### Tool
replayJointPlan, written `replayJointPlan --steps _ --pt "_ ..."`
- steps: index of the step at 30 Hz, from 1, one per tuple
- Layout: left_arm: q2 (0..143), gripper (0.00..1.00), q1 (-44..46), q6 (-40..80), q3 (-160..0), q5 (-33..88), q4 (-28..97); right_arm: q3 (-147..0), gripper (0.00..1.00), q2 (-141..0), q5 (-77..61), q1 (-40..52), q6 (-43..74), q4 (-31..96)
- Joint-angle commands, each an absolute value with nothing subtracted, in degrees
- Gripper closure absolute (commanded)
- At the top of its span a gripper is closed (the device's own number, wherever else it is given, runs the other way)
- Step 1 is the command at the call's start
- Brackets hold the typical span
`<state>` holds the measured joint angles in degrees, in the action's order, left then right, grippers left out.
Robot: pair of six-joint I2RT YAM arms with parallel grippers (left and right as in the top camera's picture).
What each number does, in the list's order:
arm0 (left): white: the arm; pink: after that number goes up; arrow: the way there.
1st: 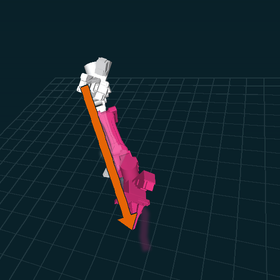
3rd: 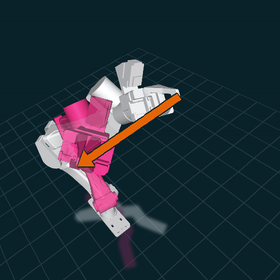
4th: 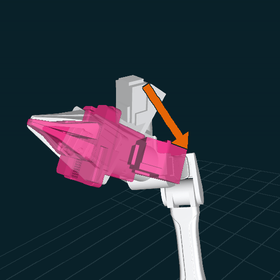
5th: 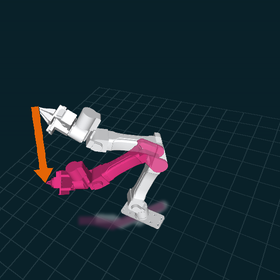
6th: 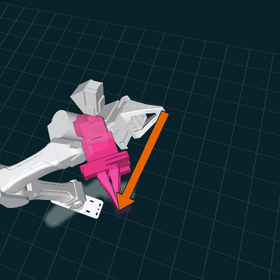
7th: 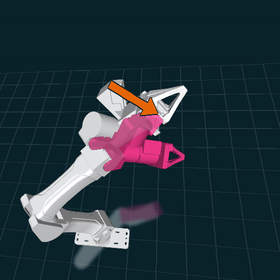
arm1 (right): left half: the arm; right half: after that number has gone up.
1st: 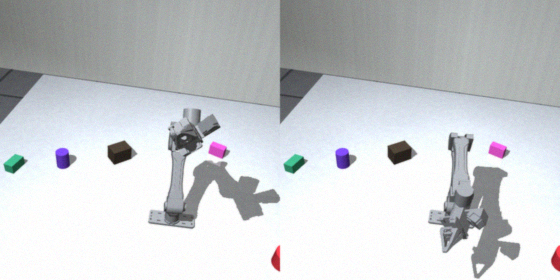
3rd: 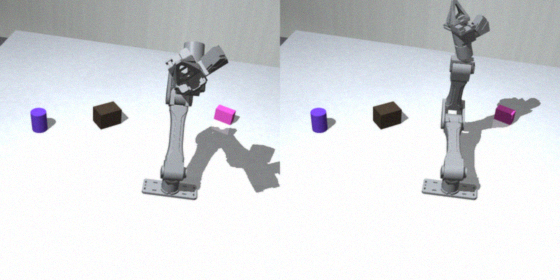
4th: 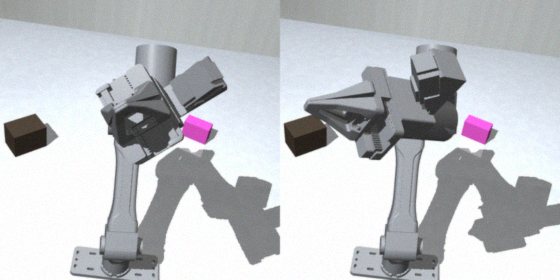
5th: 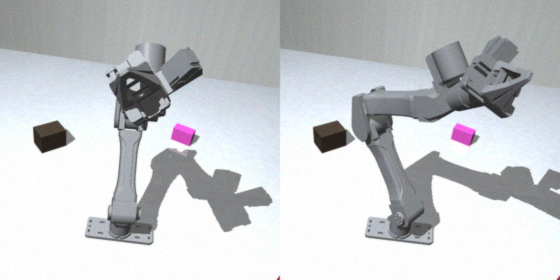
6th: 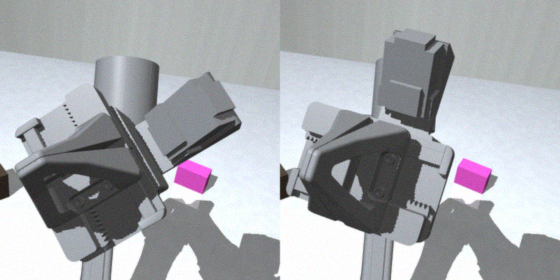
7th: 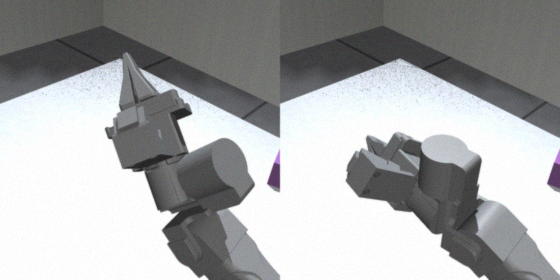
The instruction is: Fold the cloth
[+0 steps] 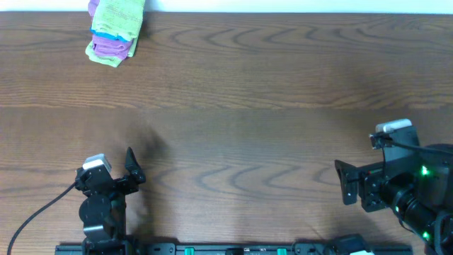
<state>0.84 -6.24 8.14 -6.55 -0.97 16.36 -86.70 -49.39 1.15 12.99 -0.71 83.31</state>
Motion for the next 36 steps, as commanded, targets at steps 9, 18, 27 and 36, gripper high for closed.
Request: replayJointPlan --steps 9,18,27,36 --pt "0.27 0.05 0.03 6.59 -4.97 -1.91 16.34 -86.72 0.01 -49.39 1.69 13.47 -0.73 83.40" --pt "0.27 0.05 0.03 6.59 -4.97 -1.89 16.34 -86.72 0.01 -49.39 1.69 13.47 -0.73 83.40" --pt "0.25 0.05 0.03 6.59 -4.99 -1.91 16.34 -86.72 0.01 -49.39 1.69 13.47 -0.73 83.40" --pt "0.27 0.05 0.03 6.59 -4.97 -1.91 16.34 -85.95 0.01 -49.34 2.94 13.45 -2.22 81.47"
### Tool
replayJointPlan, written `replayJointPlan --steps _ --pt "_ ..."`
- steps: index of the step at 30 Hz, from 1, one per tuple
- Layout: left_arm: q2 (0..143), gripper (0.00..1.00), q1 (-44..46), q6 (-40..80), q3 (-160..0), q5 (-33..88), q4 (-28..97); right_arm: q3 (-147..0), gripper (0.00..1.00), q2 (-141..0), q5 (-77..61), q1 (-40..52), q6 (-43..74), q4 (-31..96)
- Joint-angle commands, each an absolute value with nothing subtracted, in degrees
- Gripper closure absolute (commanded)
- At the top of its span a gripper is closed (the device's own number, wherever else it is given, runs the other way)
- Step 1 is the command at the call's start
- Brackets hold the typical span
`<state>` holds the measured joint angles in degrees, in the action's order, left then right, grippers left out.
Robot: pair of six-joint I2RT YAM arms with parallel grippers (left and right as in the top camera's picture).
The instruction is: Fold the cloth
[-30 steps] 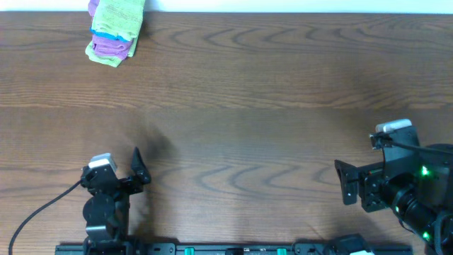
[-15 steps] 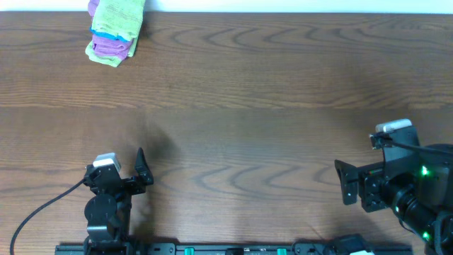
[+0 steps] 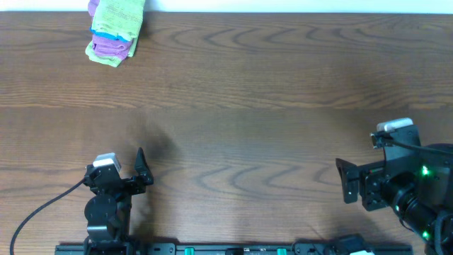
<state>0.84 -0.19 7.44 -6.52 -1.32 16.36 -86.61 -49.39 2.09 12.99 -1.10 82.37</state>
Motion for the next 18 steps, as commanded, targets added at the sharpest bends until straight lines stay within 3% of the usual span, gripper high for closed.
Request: replayJointPlan --steps 1,18 --pt "0.27 0.05 0.03 6.59 -4.97 -1.91 16.34 -85.14 0.01 -49.08 2.74 13.39 -2.22 80.38" --pt "0.27 0.05 0.03 6.59 -4.97 -1.91 16.34 -39.11 0.01 -18.79 -1.61 2.66 -2.22 49.67"
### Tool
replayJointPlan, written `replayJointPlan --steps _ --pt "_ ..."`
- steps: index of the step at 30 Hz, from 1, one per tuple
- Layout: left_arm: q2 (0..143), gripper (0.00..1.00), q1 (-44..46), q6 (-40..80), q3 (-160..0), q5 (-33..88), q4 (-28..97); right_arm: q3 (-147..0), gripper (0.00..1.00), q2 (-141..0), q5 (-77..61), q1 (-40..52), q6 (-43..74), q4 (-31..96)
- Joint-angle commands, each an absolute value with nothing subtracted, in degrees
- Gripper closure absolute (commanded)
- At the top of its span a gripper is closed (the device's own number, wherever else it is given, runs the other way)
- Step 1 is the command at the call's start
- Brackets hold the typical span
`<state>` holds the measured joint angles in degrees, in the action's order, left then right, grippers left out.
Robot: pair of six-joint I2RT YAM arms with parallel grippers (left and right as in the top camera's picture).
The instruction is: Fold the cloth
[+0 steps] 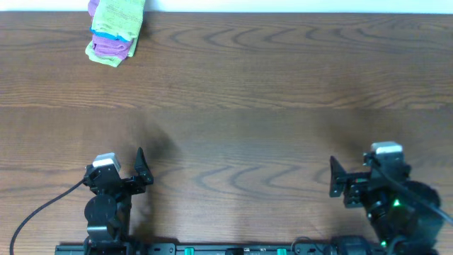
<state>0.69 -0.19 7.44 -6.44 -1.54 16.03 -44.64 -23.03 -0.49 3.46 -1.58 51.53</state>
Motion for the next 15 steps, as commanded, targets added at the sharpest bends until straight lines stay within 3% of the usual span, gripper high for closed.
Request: replayJointPlan --steps 1,8,15 --pt "0.27 0.05 0.03 6.59 -4.97 -1.91 16.34 -36.71 0.01 -16.80 -1.56 2.55 -2.22 48.66" --pt "0.27 0.05 0.03 6.59 -4.99 -1.91 16.34 -22.61 0.01 -2.76 -1.56 1.74 -2.22 46.00" --pt "0.27 0.05 0.03 6.59 -4.99 -1.91 16.34 -17.65 0.01 -0.30 -1.54 1.80 -2.24 46.00"
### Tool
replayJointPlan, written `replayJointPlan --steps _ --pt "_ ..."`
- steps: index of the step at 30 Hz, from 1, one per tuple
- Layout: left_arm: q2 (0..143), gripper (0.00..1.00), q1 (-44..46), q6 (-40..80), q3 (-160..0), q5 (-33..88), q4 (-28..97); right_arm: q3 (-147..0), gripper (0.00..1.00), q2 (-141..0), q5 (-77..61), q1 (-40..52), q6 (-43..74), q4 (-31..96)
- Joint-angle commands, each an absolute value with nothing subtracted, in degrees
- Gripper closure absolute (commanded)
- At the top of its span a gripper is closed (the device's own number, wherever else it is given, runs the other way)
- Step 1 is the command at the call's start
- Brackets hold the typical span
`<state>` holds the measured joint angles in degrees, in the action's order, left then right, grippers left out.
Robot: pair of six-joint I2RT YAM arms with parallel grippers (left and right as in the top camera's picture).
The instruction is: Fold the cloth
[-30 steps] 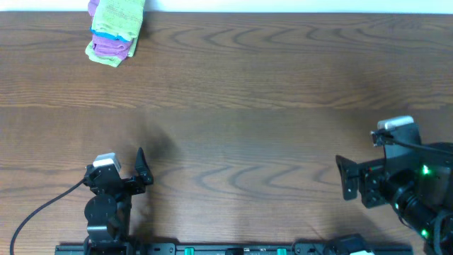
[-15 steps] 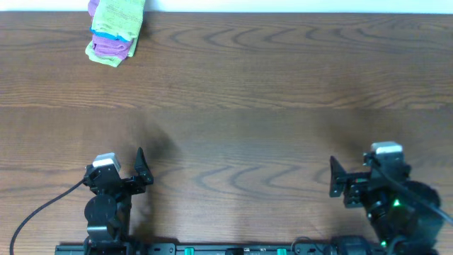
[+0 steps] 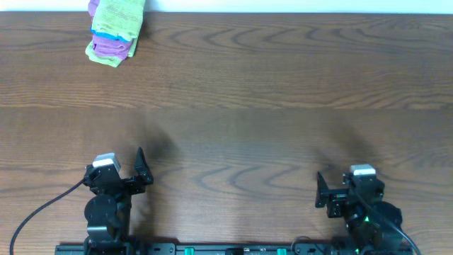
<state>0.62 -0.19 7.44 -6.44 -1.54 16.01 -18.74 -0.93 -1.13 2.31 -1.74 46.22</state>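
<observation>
A small stack of folded cloths (image 3: pixel 113 30), green on top with blue and purple below, lies at the far left of the table, against its back edge. My left gripper (image 3: pixel 140 161) rests low at the front left with nothing in it. At the front right my right gripper (image 3: pixel 320 187) also holds nothing. Both are far from the cloths. Each gripper is seen edge-on from above, so the gap between the fingers does not show.
The brown wooden table (image 3: pixel 241 106) stretches between the cloths and the arms. A black rail (image 3: pixel 212 249) with the arm bases runs along the front edge. A cable (image 3: pixel 42 209) trails from the left arm.
My right arm has moved left and nearer the front edge, folded closer to its base. The left arm and the cloth stack have not moved.
The folded stack stayed at the back left throughout. The left arm first stood a little further left, then shifted right and has held still since. The right arm was out at the right edge, then came in leftward and now sits low near its base.
</observation>
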Motion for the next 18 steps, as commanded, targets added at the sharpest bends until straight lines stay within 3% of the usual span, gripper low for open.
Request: replayJointPlan --steps 1,18 --pt "0.27 0.05 0.03 6.59 -4.99 -1.91 16.34 -17.10 0.01 -0.30 -1.52 1.80 -2.24 45.98" --pt "0.27 0.05 0.03 6.59 -4.97 -1.91 16.34 -10.11 0.01 -0.30 -1.54 1.96 -2.22 45.84"
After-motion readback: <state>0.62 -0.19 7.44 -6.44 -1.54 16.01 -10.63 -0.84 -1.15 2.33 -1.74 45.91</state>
